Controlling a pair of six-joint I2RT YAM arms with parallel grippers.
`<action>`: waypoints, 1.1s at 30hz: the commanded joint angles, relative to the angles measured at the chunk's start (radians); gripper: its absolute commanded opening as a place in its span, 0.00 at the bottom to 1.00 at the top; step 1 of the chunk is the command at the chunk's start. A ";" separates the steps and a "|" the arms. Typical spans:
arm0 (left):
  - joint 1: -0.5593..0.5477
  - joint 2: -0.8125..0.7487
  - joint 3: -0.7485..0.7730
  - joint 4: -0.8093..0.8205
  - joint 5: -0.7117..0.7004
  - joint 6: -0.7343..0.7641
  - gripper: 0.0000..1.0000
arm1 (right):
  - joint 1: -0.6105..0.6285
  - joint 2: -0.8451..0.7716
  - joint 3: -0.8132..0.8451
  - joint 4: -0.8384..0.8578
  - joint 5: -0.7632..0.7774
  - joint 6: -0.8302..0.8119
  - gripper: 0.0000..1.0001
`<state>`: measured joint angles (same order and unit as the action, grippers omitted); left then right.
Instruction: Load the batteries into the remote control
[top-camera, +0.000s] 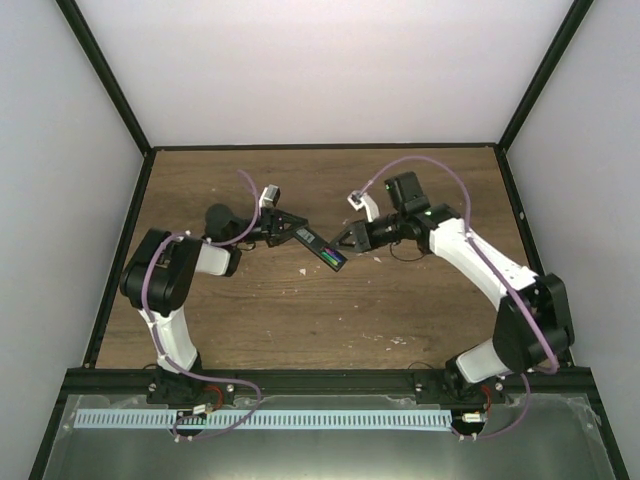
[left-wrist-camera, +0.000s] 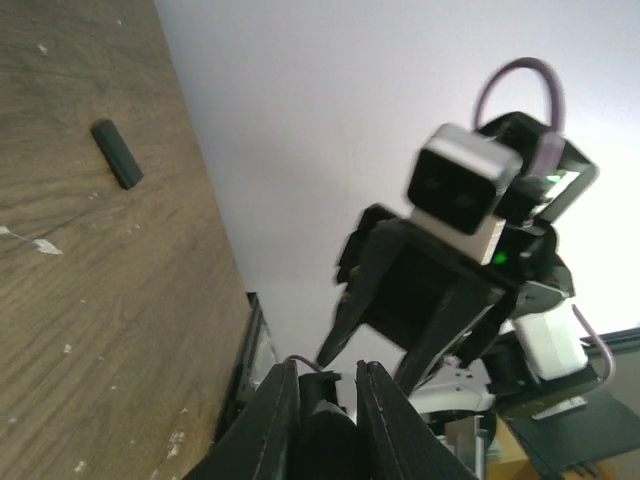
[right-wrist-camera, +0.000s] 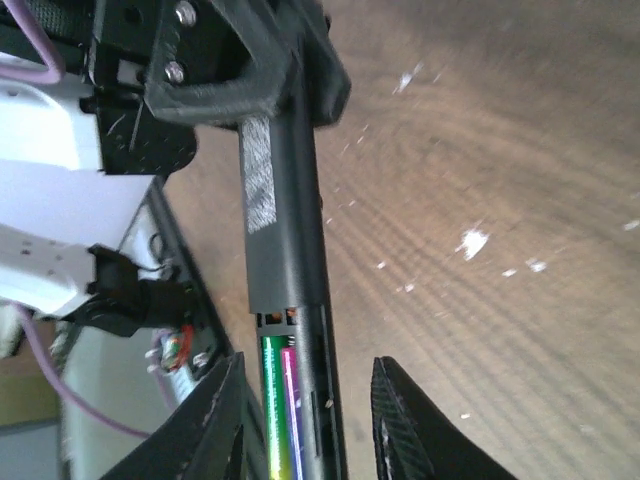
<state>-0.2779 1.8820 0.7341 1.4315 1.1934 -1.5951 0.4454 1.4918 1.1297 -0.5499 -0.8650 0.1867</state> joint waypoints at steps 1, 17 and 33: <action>-0.009 -0.115 0.022 -0.342 -0.015 0.312 0.00 | -0.028 -0.119 0.067 -0.011 0.236 -0.016 0.31; -0.027 -0.297 0.098 -0.968 -0.121 0.731 0.00 | -0.162 -0.252 0.015 -0.048 0.566 -0.103 0.73; -0.059 -0.320 0.146 -1.015 0.009 0.765 0.00 | -0.091 -0.156 -0.039 -0.103 -0.009 -0.112 0.75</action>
<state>-0.3283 1.5894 0.8440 0.4236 1.1694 -0.8528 0.3050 1.3022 1.1030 -0.6350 -0.7765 0.0849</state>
